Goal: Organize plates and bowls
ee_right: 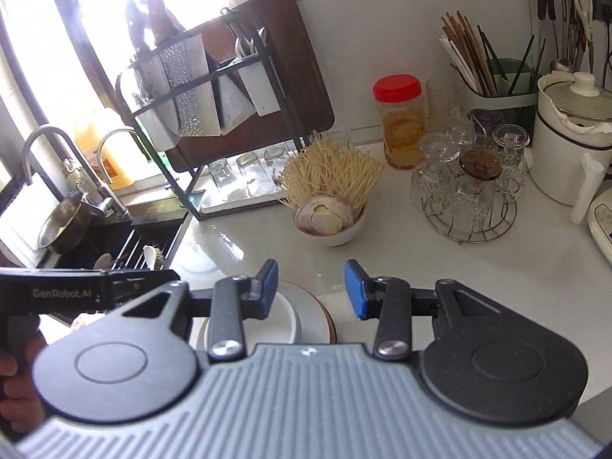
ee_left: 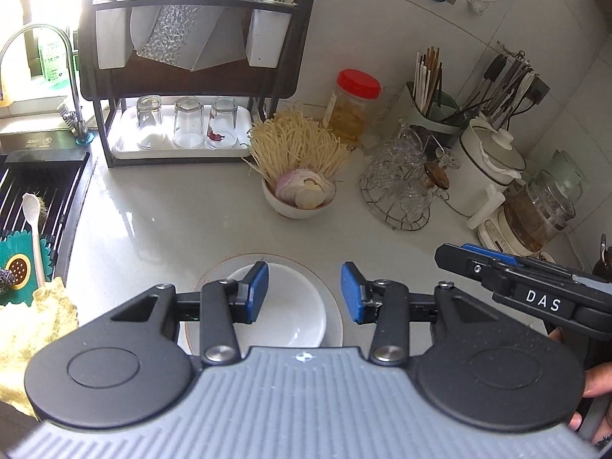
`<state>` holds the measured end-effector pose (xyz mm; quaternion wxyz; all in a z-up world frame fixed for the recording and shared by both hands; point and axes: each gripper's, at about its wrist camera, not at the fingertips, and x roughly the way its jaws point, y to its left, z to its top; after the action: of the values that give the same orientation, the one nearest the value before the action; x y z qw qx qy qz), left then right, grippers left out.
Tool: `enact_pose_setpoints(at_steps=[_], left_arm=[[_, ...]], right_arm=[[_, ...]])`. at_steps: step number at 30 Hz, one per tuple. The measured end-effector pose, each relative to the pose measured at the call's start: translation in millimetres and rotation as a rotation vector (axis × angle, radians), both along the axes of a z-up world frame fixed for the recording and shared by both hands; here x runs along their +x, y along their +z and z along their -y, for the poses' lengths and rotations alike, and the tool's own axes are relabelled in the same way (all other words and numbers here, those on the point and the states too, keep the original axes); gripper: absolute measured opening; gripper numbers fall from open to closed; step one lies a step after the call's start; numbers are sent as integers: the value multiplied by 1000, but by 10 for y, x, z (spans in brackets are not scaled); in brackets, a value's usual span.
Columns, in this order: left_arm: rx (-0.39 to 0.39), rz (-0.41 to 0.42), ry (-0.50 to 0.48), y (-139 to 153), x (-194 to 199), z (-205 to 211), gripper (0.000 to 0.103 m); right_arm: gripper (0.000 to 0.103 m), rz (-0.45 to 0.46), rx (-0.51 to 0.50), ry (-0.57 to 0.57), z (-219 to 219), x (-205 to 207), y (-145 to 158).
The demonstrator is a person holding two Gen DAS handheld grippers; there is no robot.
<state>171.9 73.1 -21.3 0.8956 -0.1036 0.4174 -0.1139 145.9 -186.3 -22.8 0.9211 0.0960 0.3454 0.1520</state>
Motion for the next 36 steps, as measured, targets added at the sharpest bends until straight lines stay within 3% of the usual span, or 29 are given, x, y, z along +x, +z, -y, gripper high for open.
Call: enact_pose_setpoints(at_steps=[16, 25, 36], left_arm=[[42, 88, 84, 314, -753, 491, 48], [26, 103, 125, 295, -1089, 741, 49], [43, 105, 145, 239, -1631, 1028, 57]], right_arm=[[42, 66, -12, 51, 472, -519, 189], [42, 102, -16, 70, 655, -800, 189], [42, 115, -35, 106, 816, -1239, 198]])
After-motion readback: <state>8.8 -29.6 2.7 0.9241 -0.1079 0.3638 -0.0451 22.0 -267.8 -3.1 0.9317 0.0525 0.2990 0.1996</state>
